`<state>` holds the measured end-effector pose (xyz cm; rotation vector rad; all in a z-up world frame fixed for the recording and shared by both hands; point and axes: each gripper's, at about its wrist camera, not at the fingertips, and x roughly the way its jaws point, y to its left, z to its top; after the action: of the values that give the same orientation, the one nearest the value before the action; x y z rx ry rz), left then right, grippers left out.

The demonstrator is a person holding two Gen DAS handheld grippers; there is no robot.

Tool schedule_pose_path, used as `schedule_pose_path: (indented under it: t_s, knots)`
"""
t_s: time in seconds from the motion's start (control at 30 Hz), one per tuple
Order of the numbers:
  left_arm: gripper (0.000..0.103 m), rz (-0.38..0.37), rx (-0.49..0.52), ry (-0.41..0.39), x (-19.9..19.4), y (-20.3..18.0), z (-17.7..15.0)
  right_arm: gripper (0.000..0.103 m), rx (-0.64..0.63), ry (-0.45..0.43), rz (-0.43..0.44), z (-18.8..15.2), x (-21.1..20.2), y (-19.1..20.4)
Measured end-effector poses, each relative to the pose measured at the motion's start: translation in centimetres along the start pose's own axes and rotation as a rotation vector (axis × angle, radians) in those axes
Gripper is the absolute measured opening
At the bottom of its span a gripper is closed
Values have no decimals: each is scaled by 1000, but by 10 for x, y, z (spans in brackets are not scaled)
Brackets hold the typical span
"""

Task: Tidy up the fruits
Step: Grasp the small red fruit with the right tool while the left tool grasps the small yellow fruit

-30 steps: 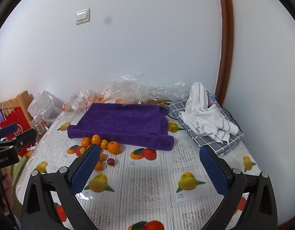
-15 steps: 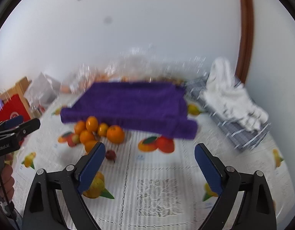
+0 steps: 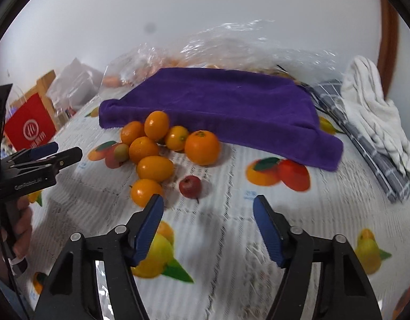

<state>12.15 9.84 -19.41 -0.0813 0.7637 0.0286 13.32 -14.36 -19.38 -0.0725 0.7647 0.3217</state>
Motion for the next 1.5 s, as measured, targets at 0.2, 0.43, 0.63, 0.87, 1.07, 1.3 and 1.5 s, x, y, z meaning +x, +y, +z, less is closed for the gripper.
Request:
schedule_pose_path:
  t_s: [0.2, 0.43, 0.63, 0.87, 1.07, 1.3, 1.5]
  knots:
    - [61, -114, -100, 24, 7, 19, -10, 47, -18, 83, 20, 9, 38, 0]
    - [59, -136, -64, 81, 8, 14, -11, 24, -44, 98, 51, 15, 58, 2]
    - [59, -166, -16, 85, 6, -18, 2, 24, -29, 66, 61, 14, 50, -14]
    - [59, -118, 60, 114, 36, -53, 11, 24, 10, 32, -11, 8, 40, -54]
    - [58, -105, 112, 116, 49, -65, 9, 24, 53, 26, 19, 3, 40, -70]
    - [27, -109, 101, 110, 51, -60, 12, 24, 95, 19, 46, 3, 40, -76]
    - [23, -180, 89, 108, 52, -58, 13, 24, 119, 5, 60, 1, 37, -80]
